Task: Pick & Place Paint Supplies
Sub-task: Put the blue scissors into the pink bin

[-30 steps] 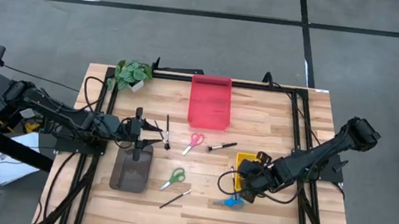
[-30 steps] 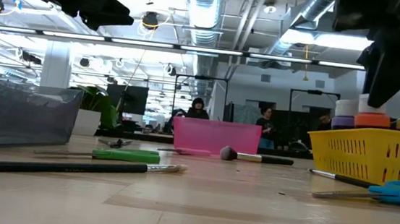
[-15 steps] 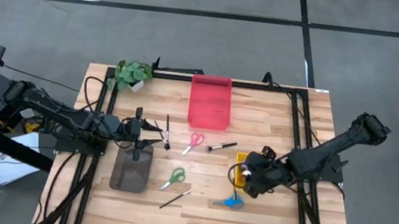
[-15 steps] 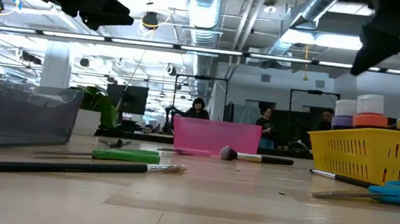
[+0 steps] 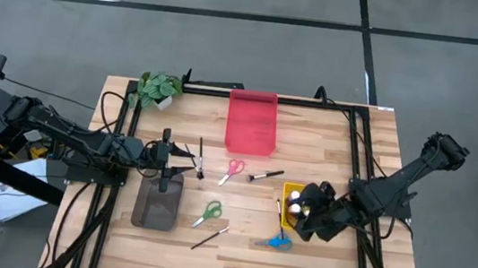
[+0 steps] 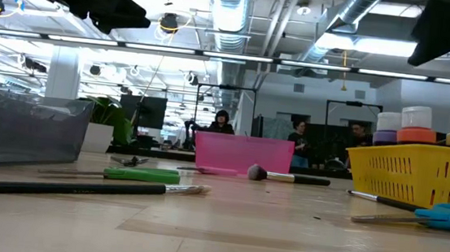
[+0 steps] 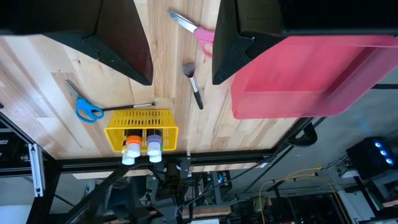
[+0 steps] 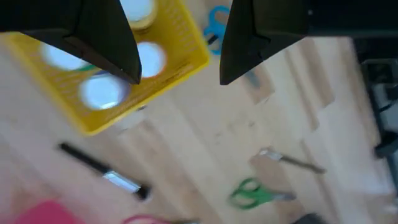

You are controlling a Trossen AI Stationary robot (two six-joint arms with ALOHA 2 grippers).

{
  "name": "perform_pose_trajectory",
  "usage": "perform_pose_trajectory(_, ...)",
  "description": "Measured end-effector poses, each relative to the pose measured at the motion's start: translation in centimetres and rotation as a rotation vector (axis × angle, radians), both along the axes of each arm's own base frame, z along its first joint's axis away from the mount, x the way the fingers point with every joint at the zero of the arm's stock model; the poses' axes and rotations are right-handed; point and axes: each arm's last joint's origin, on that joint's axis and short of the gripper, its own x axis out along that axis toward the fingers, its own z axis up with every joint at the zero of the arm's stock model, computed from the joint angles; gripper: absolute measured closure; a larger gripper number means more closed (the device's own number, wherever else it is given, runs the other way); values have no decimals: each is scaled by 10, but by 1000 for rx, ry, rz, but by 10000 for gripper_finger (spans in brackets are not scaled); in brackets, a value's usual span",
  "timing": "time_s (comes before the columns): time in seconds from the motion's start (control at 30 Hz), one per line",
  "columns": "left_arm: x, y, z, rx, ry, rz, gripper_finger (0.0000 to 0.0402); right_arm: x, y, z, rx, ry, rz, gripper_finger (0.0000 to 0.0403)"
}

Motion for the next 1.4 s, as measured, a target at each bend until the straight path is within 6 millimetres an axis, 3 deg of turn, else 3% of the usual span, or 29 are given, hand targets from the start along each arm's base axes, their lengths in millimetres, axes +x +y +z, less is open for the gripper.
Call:
perform_pose_trajectory(0.3, 0, 0, 0, 17, 4, -5, 244, 1, 57, -16, 120, -51, 198, 189)
perform_pose_trajectory(0.53, 0, -1, 0, 13, 3, -23, 244, 6, 91, -44, 139, -38, 275, 189)
perform_pose_trajectory(1.0, 1, -1, 2, 6, -21, -29, 244, 22, 105, -96, 111, 125, 302, 218)
perform_pose_trajectory(1.4, 1, -1, 2, 6, -21, -29, 244, 43, 92, -110, 66, 160, 363, 243)
